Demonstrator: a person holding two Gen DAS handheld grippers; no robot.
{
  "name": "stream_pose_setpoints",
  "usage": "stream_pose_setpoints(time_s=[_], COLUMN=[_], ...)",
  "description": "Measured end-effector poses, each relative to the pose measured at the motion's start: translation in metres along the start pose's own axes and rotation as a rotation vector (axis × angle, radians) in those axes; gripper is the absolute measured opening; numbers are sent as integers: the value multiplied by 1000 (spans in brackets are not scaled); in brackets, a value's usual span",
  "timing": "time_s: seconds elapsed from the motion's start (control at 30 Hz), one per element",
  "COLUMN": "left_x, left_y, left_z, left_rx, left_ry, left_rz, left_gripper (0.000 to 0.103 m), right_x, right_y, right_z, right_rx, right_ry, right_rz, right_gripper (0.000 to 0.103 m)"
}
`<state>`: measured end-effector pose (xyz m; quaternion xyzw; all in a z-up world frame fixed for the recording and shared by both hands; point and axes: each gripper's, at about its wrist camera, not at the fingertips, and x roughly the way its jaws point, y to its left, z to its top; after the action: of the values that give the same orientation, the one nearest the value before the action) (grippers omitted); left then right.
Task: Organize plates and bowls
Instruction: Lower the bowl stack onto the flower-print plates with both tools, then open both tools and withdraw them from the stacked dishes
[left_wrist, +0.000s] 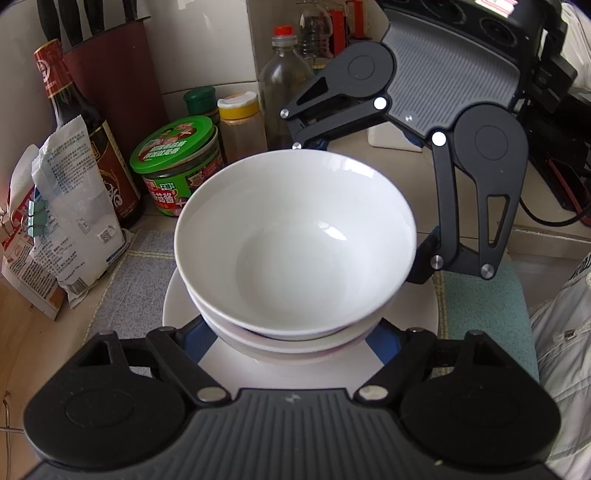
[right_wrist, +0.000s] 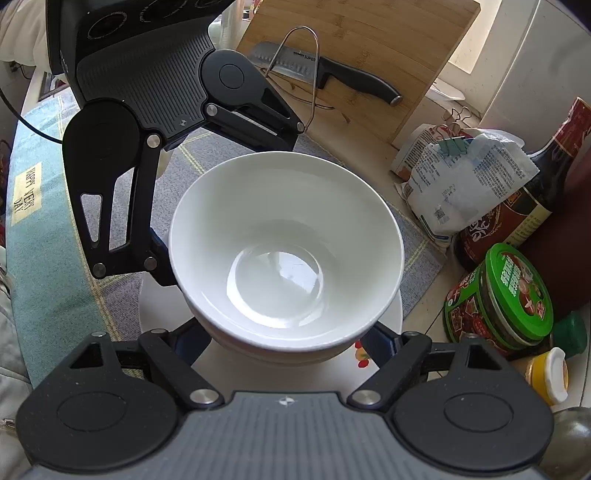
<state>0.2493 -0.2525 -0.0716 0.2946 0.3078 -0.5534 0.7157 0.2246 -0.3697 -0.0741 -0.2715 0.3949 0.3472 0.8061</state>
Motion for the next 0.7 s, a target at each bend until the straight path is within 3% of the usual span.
stream_pose_setpoints(time_s=[0.27, 0.4, 0.7], left_x=[-1, -2, -16], left_y=[2, 6, -8], left_z=[0, -3, -9], left_rx=[-21, -62, -71], left_ry=[0, -13, -64], left_rz=[-7, -11, 90], left_gripper=[85, 86, 96], right_x=[2, 3, -2], right_y=[-2, -1, 4], right_z=[0, 0, -1], right_rx=[4, 7, 19], right_ry=[-4, -17, -39], right_rz=[7, 9, -7], right_gripper=[91, 99, 103])
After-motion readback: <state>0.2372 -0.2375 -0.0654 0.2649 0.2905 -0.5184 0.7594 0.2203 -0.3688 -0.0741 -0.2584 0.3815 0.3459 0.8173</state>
